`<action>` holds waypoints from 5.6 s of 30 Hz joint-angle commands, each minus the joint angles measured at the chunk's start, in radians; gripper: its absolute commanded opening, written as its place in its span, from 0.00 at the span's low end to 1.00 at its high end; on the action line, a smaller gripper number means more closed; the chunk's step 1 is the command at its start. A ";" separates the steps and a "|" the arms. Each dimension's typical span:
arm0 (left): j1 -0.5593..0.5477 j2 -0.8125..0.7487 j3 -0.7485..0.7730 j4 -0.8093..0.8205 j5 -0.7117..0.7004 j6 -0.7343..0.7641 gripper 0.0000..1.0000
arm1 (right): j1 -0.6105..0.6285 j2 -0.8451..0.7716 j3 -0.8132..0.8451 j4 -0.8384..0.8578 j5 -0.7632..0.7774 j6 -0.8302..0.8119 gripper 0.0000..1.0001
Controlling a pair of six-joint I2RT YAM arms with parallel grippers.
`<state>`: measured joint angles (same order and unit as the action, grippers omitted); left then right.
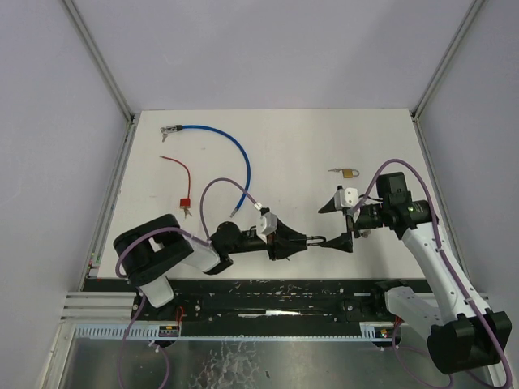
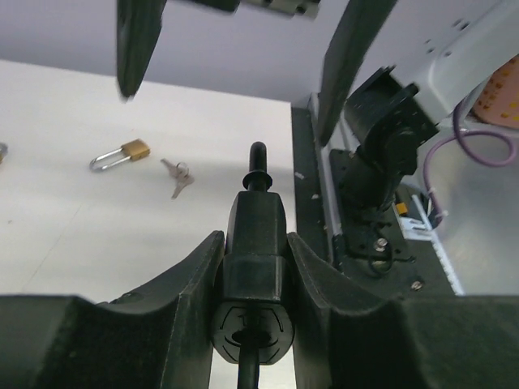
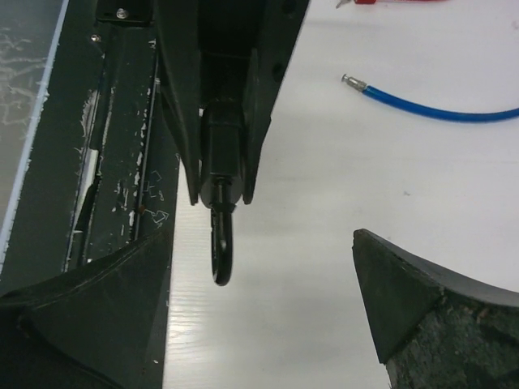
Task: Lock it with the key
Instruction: Lock the lock.
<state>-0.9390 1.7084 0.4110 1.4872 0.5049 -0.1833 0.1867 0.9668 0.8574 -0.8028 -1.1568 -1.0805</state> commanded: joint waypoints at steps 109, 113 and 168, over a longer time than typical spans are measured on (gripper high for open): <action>0.017 0.140 0.322 -0.399 0.195 0.229 0.41 | 0.126 0.157 0.108 -0.133 0.348 0.008 0.00; 0.017 0.157 0.330 -0.411 0.193 0.236 0.40 | 0.130 0.162 0.106 -0.129 0.348 0.009 0.00; 0.072 0.307 0.146 0.121 0.070 0.203 0.00 | 0.074 0.276 -0.132 0.236 0.394 -0.051 0.59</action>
<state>-0.8742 2.0518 0.5529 1.4628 0.5793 0.0219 0.2665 1.2247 0.7364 -0.6769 -0.8112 -1.1755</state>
